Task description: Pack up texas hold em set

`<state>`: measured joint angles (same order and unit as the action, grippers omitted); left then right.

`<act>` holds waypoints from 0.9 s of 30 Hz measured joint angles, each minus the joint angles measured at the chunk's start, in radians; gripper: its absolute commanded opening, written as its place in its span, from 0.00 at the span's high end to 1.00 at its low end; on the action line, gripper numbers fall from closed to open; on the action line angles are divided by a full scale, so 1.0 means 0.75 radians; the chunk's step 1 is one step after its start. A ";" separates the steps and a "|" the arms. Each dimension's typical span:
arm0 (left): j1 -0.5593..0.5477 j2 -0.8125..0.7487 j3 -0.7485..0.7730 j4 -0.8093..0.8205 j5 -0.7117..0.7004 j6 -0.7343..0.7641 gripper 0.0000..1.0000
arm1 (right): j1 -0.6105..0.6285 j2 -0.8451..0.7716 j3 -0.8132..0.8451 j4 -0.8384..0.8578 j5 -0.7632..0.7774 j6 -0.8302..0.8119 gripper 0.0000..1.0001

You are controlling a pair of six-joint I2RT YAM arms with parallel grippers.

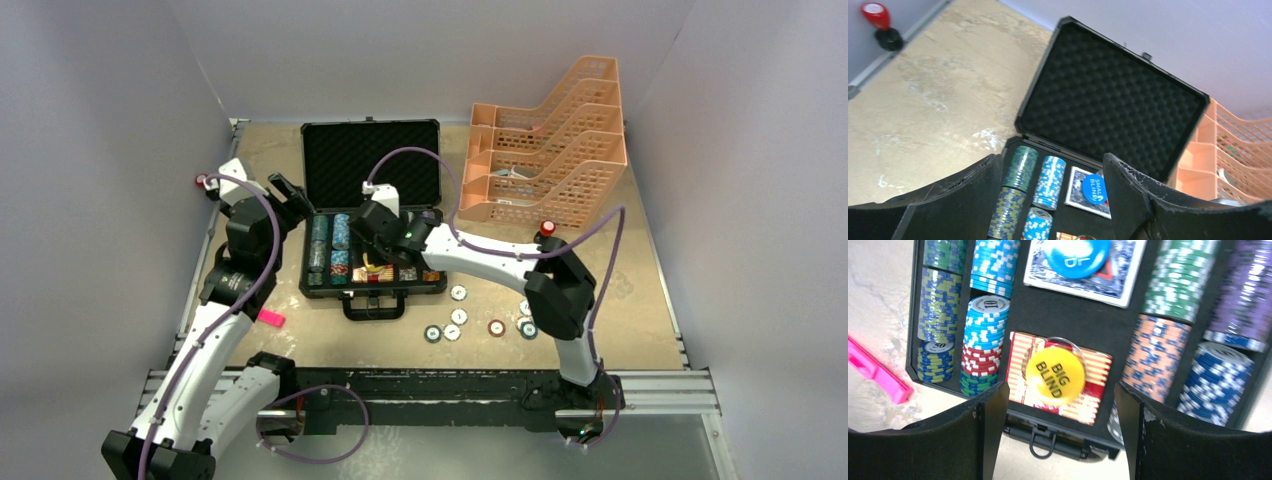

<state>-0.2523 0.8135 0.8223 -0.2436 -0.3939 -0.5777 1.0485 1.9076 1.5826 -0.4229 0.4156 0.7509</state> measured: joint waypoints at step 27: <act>0.004 0.025 -0.025 0.164 0.448 0.053 0.28 | -0.303 -0.605 -1.010 0.104 -0.192 0.131 0.32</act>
<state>-0.2497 0.8326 0.8032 -0.1204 -0.0578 -0.5381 0.8215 1.4540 0.8249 -0.3447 0.2718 0.8490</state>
